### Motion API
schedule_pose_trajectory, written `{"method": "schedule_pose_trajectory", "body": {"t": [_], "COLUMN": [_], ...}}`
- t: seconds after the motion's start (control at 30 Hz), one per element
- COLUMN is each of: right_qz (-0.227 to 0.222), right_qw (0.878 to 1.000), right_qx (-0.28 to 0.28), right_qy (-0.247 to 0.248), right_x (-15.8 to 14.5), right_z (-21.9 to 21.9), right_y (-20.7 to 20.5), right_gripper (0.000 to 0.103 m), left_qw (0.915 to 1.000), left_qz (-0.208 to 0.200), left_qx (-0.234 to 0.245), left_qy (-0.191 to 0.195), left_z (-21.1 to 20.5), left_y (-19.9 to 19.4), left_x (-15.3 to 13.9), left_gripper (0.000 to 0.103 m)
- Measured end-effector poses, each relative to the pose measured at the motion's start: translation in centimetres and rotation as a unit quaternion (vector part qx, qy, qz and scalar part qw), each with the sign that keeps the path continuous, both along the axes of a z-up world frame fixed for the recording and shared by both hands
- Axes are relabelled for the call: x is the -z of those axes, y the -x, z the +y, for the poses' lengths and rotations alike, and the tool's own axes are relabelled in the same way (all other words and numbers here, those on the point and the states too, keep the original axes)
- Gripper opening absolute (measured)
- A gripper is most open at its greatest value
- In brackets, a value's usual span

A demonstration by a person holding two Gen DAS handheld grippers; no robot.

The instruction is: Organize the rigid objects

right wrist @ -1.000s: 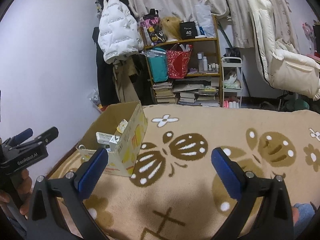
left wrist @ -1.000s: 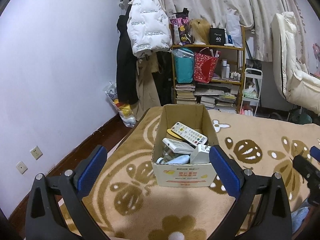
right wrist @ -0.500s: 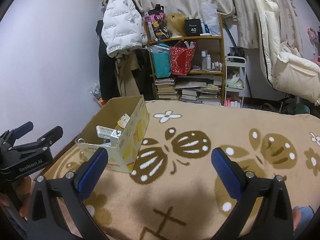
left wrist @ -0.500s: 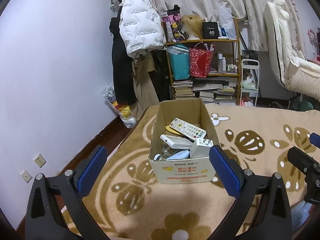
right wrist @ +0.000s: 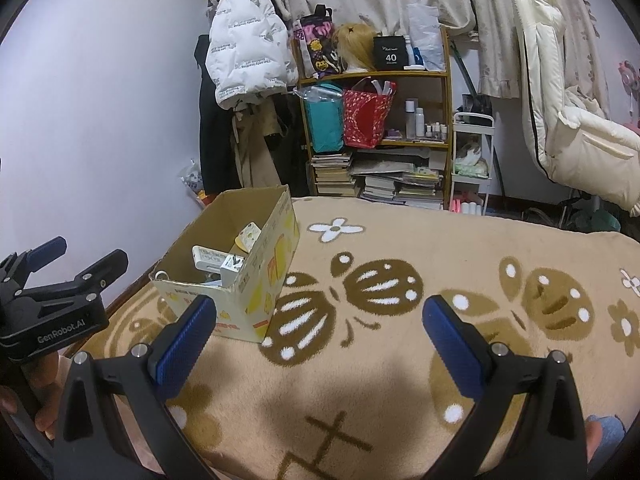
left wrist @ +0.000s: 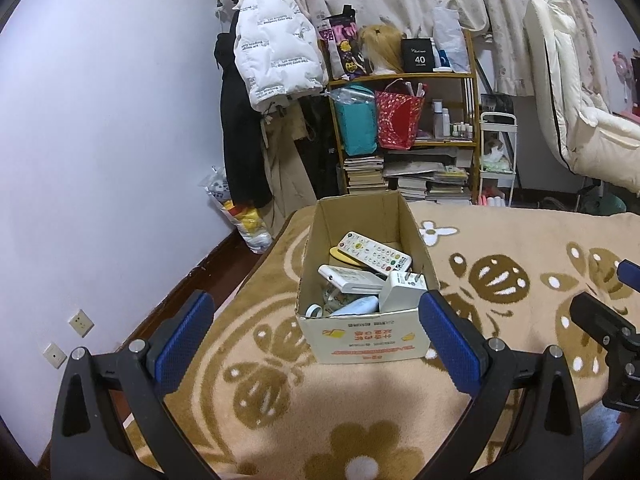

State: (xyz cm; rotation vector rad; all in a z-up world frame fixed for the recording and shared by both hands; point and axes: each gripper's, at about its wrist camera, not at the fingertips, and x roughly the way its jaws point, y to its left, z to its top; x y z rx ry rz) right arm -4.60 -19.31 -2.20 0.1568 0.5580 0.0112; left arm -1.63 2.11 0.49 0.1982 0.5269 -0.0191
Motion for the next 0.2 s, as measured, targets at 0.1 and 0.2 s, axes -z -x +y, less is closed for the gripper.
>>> {"method": "schedule_pose_trajectory", "body": {"t": [0.1,0.2], "right_qz": [0.000,0.001], "right_qw": [1.000,1.000], "right_qx": [0.000,0.001], "right_qy": [0.001,-0.001], "right_x": [-0.04,-0.02], "right_z": [0.06,0.04], "right_y": [-0.02,-0.06], "right_gripper": [0.103,0.103], "left_qw": [1.0000,1.0000], "left_qz": [-0.003,-0.001], "left_qx": [-0.001,-0.002], "left_qy": [-0.001,0.000], "left_z": [0.07,0.02], "left_y": [0.08,0.10], "left_x": [-0.05,0.00], "left_gripper": [0.101,0.101]}}
